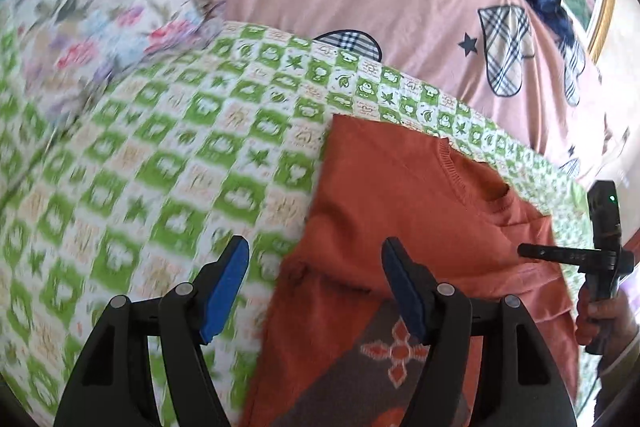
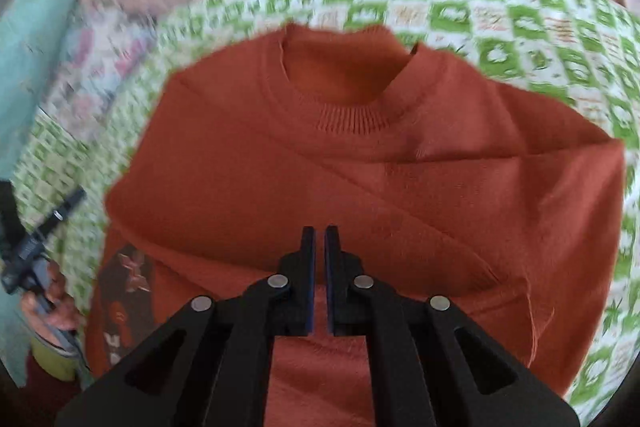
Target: Fold small clothes
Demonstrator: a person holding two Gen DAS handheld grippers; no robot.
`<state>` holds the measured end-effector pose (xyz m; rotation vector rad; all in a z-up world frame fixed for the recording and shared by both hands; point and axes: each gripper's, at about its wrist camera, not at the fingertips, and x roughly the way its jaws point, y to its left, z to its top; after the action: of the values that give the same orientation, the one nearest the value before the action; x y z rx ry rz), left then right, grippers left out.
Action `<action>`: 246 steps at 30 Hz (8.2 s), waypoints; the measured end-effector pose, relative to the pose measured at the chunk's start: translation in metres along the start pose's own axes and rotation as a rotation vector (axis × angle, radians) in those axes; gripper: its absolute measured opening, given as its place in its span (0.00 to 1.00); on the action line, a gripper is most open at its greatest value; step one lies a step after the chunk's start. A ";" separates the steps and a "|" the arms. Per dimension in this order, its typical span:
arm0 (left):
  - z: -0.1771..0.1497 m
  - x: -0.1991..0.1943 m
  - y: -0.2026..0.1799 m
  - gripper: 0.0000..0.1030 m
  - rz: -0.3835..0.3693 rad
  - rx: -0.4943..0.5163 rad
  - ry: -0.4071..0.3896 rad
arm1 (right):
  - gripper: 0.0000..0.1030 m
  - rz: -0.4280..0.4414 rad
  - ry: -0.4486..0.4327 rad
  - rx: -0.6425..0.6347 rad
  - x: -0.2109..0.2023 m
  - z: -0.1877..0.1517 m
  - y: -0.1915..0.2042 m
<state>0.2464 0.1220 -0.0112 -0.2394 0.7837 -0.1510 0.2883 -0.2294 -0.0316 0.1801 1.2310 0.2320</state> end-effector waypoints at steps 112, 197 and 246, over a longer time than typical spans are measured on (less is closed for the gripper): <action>0.055 0.026 -0.023 0.05 -0.304 -0.091 0.009 | 0.06 0.059 -0.529 0.316 -0.129 -0.084 -0.130; -0.062 0.016 -0.003 0.10 -0.171 -0.390 0.024 | 0.43 0.090 -0.438 0.319 -0.113 -0.179 -0.058; -0.150 0.035 -0.365 0.08 -0.405 0.460 0.150 | 0.18 0.225 -0.301 0.239 -0.083 -0.042 -0.151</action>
<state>0.1470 -0.2606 -0.0392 0.0547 0.8195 -0.7286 0.2345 -0.3970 -0.0086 0.5431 0.9355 0.2418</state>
